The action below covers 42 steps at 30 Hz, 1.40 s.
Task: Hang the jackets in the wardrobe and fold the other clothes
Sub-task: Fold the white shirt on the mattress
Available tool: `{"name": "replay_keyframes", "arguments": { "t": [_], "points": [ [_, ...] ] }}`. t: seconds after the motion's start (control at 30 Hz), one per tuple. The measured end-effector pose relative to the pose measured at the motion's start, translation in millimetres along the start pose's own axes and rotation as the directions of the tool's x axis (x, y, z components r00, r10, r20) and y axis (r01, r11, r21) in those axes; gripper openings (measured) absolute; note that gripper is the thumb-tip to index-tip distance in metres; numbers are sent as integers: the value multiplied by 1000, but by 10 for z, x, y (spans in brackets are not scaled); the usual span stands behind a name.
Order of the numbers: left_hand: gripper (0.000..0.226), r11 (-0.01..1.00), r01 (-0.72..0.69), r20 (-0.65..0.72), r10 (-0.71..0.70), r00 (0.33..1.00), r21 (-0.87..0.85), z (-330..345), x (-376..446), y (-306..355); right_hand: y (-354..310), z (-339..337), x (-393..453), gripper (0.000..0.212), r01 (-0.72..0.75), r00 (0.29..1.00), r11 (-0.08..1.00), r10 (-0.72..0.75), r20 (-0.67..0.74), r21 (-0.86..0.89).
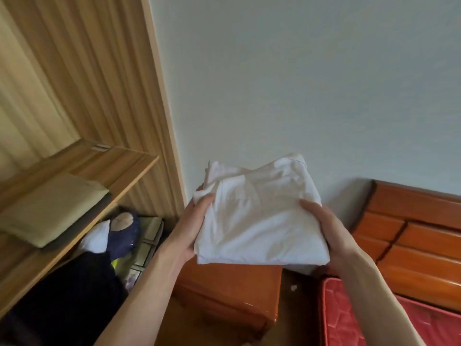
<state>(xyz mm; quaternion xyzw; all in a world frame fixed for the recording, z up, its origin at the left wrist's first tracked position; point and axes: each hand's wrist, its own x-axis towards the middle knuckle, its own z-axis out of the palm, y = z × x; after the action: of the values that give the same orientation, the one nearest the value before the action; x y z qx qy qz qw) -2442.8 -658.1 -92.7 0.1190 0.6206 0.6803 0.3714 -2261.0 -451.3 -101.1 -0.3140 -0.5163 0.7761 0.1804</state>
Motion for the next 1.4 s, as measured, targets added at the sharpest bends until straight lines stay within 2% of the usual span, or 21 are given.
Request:
{"name": "replay_keyframes", "arguments": {
  "t": [0.23, 0.37, 0.57, 0.67, 0.87, 1.0, 1.1, 1.27, 1.4],
  "points": [
    [23, 999, 0, -299, -14, 954, -48, -605, 384, 279, -99, 773, 1101, 43, -60, 958, 997, 71, 277, -47],
    [25, 994, -43, -457, -8, 889, -101, -862, 551, 368, -143, 1159, 1644, 47, -99, 888, 991, 128, 441, -89],
    [39, 974, -114, -632, -37, 774, -196, -1151, 647, 392, -147, 1759, 2181, 43, -111, 804, 978, 192, 563, -174],
    [42, 965, -155, -697, -40, 716, -214, -1371, 619, 359, -67, 2075, 2347, 49, -181, 764, 961, 270, 585, -207],
    [32, 949, -200, -786, -72, 614, -243, -1894, 482, 399, 73, 2832, 2501, 35, -163, 712, 937, 329, 621, -310],
    [25, 941, -226, -826, -89, 556, -254, -2290, 324, 465, 222, 3378, 2537, 40, -81, 693, 923, 323, 644, -375],
    [23, 937, -264, -860, -67, 506, -228, -2629, 205, 504, 368, 3804, 2540, 36, -30, 697, 920, 300, 651, -392],
    [14, 934, -291, -875, -43, 483, -206, -3153, 65, 486, 551, 4408, 2457, 31, -7, 694, 901, 317, 646, -434],
    [15, 934, -302, -888, -34, 459, -192, -3425, 63, 553, 621, 4788, 2502, 30, 29, 700, 892, 303, 647, -450]
  ]
}}
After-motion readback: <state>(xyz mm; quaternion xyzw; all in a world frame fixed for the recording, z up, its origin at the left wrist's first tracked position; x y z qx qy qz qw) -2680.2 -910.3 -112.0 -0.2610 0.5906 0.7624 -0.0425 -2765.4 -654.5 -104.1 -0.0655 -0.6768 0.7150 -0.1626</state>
